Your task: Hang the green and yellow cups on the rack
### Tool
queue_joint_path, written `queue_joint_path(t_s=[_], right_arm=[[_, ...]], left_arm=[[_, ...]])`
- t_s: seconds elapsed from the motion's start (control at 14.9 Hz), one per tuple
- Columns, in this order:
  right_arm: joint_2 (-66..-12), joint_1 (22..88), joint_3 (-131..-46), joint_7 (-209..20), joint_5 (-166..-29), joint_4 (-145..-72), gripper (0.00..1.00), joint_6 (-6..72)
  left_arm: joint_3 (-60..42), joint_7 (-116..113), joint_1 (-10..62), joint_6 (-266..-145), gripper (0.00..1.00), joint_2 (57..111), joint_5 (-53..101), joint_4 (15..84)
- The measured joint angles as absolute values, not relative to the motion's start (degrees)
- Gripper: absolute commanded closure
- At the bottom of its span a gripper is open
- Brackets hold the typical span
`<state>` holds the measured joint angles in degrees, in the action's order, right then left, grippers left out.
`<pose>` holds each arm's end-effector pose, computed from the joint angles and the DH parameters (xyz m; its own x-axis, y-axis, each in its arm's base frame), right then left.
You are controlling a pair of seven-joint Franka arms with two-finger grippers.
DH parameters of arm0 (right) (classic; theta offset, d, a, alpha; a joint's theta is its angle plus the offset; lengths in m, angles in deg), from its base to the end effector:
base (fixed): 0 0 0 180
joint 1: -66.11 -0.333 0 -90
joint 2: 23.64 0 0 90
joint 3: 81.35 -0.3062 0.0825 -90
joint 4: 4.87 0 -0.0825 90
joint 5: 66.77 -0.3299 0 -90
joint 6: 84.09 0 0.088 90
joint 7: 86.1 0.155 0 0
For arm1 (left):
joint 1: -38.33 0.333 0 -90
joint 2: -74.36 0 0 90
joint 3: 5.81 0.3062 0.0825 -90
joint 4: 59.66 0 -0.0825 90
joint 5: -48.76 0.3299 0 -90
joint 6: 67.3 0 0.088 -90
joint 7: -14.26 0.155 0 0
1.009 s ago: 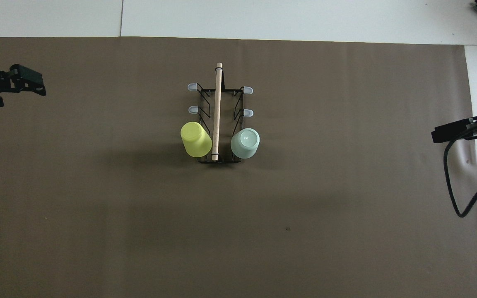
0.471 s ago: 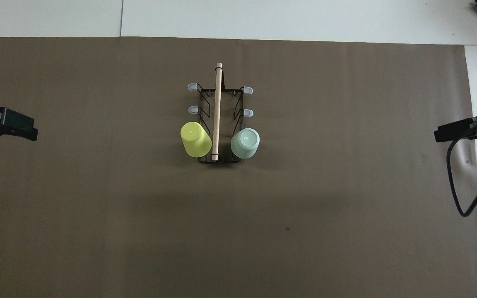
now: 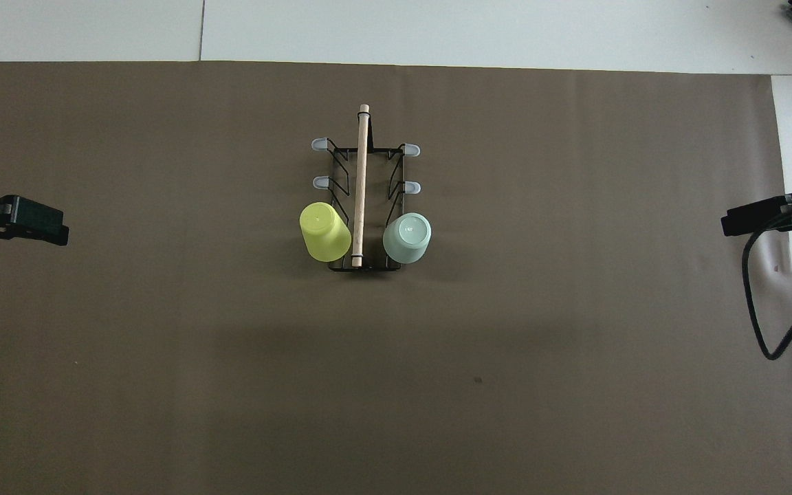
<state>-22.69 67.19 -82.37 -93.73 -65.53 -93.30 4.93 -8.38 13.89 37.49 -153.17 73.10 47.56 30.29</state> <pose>0.4955 -0.0038 0.5849 0.9911 0.1313 0.0237 0.1307 -0.9911 0.0253 0.4829 -0.0324 0.5718 0.9973 -0.0544 -0.0493 -0.0535 -0.9984 0.0196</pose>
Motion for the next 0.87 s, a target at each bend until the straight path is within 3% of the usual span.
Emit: queue_joint_path(t_s=[0.87], right_arm=[[-22.7,67.2,-82.4,-93.7,-65.5,-93.3,0.00,5.0]], left_arm=[[-11.0,13.9,39.5,-152.9,0.00,72.4,47.6,30.7]])
